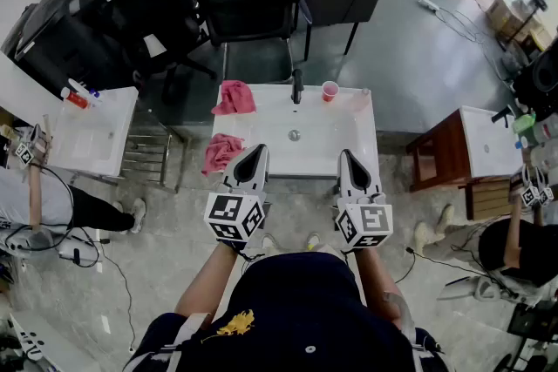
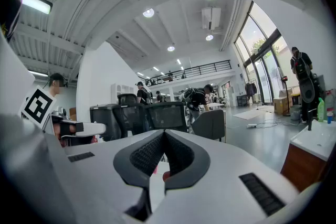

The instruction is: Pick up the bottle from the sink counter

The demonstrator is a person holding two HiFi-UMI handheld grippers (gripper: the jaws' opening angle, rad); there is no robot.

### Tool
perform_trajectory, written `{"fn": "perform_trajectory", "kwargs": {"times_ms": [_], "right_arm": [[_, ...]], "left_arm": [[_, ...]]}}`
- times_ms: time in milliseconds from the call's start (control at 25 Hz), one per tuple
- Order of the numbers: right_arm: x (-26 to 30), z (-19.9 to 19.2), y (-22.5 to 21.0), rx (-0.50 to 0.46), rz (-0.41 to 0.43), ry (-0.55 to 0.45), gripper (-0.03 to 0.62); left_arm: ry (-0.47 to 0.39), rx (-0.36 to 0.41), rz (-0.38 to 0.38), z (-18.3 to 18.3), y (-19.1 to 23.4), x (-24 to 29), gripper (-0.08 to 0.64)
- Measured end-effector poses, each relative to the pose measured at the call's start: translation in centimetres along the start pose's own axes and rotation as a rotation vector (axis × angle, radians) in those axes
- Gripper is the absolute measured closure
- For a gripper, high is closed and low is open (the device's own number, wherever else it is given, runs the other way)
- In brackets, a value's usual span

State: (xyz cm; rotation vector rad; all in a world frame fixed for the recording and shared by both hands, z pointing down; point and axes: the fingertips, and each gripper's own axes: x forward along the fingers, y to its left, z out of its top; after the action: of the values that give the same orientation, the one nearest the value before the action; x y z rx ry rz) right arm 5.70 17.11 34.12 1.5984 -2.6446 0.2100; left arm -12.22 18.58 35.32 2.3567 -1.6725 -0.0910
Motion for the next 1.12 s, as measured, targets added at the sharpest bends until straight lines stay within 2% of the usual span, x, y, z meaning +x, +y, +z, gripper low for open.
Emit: {"fn": "perform_trajectory", "kwargs": {"times_ms": [560, 760, 920, 1120], "right_arm": [[-0.4, 0.4, 1.7, -0.010, -0.022, -0.019, 0.568], [-1.1, 0.8, 1.9, 0.027, -0.022, -0.060, 0.568], [-0.9, 0.6, 2.1, 0.034, -0.048, -0.061, 0.568], [-0.2, 0.5, 4.5, 0.017, -0.053, -0.062, 0.568]], "left_arm": [[0.005, 0.035, 0.006, -0.2, 1.9, -1.6, 0.543], [0.038, 0.116, 0.014, -0.7, 2.1, -2.0, 0.543], [0.028, 0.151, 0.013, -0.5, 3.0, -2.8, 0.541], [0.013, 0.139, 0.009, -0.2, 4.8, -3.7, 0.541]]}}
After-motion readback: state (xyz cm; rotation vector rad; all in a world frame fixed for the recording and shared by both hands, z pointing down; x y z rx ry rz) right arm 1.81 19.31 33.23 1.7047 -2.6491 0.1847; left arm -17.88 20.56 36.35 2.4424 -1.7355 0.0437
